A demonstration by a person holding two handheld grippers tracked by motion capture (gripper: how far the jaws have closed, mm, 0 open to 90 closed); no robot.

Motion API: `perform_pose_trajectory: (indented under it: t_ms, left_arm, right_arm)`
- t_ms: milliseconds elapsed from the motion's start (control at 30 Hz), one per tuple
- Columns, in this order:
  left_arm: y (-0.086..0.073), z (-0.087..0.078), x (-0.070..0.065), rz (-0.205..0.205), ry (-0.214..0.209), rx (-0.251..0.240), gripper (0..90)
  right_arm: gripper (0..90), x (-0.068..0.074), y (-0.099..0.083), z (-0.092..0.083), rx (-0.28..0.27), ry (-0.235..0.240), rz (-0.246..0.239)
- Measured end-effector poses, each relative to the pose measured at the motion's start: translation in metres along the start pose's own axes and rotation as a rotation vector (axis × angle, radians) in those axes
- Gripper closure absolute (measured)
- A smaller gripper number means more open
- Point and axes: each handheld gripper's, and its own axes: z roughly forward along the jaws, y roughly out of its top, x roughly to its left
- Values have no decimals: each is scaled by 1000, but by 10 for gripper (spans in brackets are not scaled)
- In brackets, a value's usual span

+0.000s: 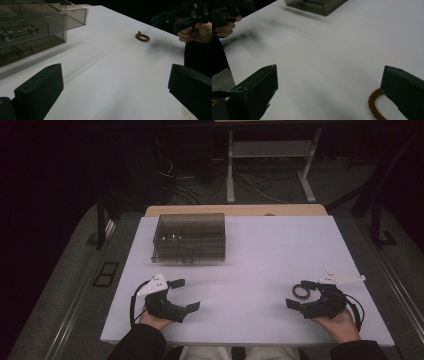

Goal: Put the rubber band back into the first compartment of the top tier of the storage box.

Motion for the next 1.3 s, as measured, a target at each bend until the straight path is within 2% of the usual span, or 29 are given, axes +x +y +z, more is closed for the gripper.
perform_pose_trajectory:
  t_ms: [533,833,1300]
  left_arm:
    - [-1,0,0,-2,-2,2,0]
    - [-1,-3,1,-12,8,-9,0]
    - [-2,-1,0,-13,2,1,0]
  right_arm:
    - [5,6,5,-1,12,7,-36]
    - [5,7,12,-8,19,11,-47]
    - [6,3,26,-21,69,0,-84]
